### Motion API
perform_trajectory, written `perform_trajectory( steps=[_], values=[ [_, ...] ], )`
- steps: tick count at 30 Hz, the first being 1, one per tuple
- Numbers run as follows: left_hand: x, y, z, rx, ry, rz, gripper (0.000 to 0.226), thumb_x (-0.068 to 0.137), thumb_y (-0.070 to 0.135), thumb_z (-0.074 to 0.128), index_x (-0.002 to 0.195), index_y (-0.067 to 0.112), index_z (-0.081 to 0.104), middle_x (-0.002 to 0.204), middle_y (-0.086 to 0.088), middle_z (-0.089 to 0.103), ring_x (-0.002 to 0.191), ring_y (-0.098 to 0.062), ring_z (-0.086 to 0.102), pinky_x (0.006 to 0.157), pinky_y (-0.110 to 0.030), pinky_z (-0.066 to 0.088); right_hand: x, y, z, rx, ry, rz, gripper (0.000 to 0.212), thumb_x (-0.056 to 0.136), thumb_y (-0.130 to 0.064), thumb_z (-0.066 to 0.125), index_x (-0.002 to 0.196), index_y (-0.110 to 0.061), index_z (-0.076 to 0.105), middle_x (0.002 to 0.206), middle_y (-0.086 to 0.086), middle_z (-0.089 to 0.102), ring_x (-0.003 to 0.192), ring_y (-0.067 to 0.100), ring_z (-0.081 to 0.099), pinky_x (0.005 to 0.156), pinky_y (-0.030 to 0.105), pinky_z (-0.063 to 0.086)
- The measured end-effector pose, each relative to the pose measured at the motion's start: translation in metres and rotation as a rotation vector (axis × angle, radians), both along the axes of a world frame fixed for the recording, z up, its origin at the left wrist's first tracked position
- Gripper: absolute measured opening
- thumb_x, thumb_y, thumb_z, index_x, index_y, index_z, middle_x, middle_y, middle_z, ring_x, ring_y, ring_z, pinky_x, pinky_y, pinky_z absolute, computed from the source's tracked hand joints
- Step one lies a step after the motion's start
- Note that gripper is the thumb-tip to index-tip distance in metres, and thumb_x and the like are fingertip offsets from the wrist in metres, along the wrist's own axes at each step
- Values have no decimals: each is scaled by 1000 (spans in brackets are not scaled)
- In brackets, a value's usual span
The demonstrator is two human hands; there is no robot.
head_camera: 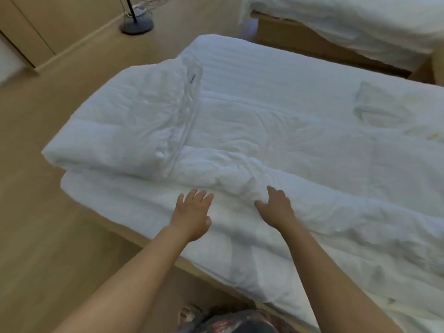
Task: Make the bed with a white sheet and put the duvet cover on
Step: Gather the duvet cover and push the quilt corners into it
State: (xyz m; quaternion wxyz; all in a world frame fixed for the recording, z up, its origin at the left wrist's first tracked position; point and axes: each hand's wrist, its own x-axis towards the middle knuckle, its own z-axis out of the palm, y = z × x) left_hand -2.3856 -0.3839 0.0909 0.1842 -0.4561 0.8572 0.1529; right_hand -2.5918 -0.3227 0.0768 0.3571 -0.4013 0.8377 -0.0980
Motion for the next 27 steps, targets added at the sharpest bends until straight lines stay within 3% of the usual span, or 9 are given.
perform_trajectory(
  steps=[5, 8, 13, 17, 19, 21, 24, 27],
  values=[
    [105, -42, 12, -6, 40, 45, 64, 95, 28, 40, 151, 19, 9, 158, -1, 9, 146, -23, 1, 115, -45, 7, 136, -78, 7, -99, -187, 15, 68, 94, -45, 47, 149, -14, 21, 152, 11, 24, 139, 29, 26, 110, 39, 25],
    [153, -76, 14, -12, 61, 66, 65, 95, 27, 41, 150, 18, 9, 159, -2, 8, 146, -24, 0, 115, -45, 9, 196, -126, 9, -172, -365, -82, 81, 88, -58, 48, 150, -16, 16, 156, 9, 20, 141, 26, 24, 111, 41, 25],
    [223, -143, 12, 3, 88, 88, 65, 95, 26, 41, 151, 17, 9, 158, -4, 9, 146, -24, 3, 115, -43, 13, 262, -215, -8, -191, -508, -386, 115, 67, -70, 65, 151, -23, 1, 157, 10, 7, 141, 34, 21, 108, 49, 27],
    [282, -207, 12, 33, 72, 0, 65, 94, 25, 40, 150, 16, 9, 157, -4, 13, 144, -23, 9, 113, -41, 17, 285, -275, -39, -196, -635, -830, 123, 61, -61, 77, 149, -30, -2, 155, 10, 12, 137, 36, 25, 109, 56, 27],
    [312, -244, 13, 61, 80, -20, 66, 95, 25, 41, 151, 17, 8, 158, -3, 10, 145, -24, 8, 114, -41, 16, 301, -297, -50, -239, -699, -1033, 119, 62, -49, 82, 149, -27, 4, 152, 8, 22, 133, 35, 34, 106, 56, 32],
    [341, -281, 14, 99, 104, -34, 67, 94, 25, 42, 151, 18, 9, 158, -3, 11, 145, -23, 9, 114, -40, 15, 323, -320, -51, -275, -695, -1108, 102, 66, -33, 83, 146, -19, 21, 145, 8, 37, 126, 33, 44, 103, 53, 39],
    [380, -336, 12, 121, 180, -22, 67, 93, 26, 43, 151, 20, 11, 158, -1, 12, 145, -20, 10, 114, -38, 16, 358, -360, -41, -321, -569, -1076, 72, 72, -16, 78, 134, -6, 43, 133, 12, 52, 116, 32, 52, 93, 38, 45],
    [417, -389, 7, 153, 229, -5, 67, 93, 28, 45, 151, 21, 11, 158, 0, 13, 145, -18, 11, 114, -37, 15, 402, -400, -23, -357, -508, -978, 66, 74, -11, 73, 133, -4, 46, 127, 13, 55, 109, 31, 54, 85, 36, 46]
  ],
)
